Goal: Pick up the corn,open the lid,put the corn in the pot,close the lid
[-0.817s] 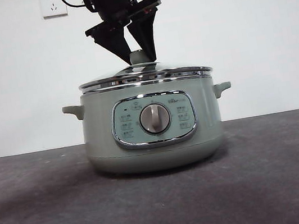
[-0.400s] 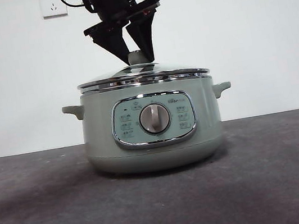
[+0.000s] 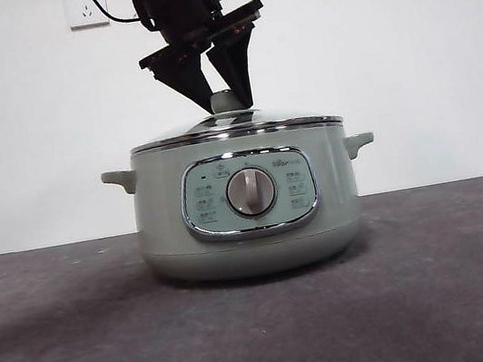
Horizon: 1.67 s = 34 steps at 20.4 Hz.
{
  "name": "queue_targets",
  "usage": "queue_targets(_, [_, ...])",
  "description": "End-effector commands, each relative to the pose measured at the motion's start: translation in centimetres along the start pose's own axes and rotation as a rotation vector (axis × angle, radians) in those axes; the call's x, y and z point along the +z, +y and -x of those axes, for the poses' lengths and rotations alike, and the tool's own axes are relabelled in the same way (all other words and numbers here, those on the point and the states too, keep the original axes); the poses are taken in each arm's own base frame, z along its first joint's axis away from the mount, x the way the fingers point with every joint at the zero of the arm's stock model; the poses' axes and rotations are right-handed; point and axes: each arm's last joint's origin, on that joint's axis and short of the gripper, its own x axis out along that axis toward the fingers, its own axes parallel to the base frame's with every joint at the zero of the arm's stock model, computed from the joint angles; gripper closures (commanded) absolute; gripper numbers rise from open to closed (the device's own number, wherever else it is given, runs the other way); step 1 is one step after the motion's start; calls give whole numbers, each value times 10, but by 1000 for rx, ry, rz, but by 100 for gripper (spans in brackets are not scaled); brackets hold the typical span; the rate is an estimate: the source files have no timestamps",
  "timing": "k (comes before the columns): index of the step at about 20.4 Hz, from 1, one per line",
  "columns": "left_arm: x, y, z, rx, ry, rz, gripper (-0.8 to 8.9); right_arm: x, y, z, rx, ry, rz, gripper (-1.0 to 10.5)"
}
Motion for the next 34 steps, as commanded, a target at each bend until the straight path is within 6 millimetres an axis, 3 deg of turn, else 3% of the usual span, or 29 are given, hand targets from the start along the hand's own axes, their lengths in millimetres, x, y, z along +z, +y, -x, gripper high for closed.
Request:
queue_targets(1, [-4, -3, -21, -26, 61, -9, 826, -1, 1, -2, -4, 0, -9, 963])
queue_targets(5, [-5, -2, -21, -25, 63, -5, 789, -1, 1, -2, -3, -1, -9, 963])
queue_targets(6, [-5, 0, -21, -22, 64, 4, 696, -1, 1, -2, -3, -1, -9, 963])
queue_targets(8, [-4, 1, -20, -21, 57, 15, 383, 0, 1, -2, -1, -6, -11, 963])
queue_targets(9, [-4, 1, -19, -20, 50, 15, 294, 1, 1, -2, 2, -12, -14, 963])
queue_targets(10, [-3, 3, -16, -16, 42, 19, 279, 1, 2, -2, 5, -18, -17, 963])
queue_targets(14, [6, 4, 19, 54, -48, 31, 279, 2, 2, -2, 6, -20, -18, 963])
queue_targets(19, [15, 1, 95, 64, -207, 27, 290, 2, 2, -2, 6, -20, -18, 963])
queue_targets(20, [13, 0, 109, 62, -218, 26, 372, 2, 2, -2, 6, -20, -19, 962])
queue_targets(22, [5, -2, 139, 63, -216, 13, 713, 2, 2, -2, 6, -20, -21, 963])
queue_targets(23, [2, -3, 151, 67, -238, -5, 832, 2, 2, -2, 5, -20, -29, 963])
queue_targets(29, [-26, -9, 240, 79, -424, 3, 818, 2, 2, -2, 4, -21, -48, 963])
queue_targets(34, [-55, -19, 298, 22, -558, 43, 817, 2, 2, -2, 4, -21, -48, 962])
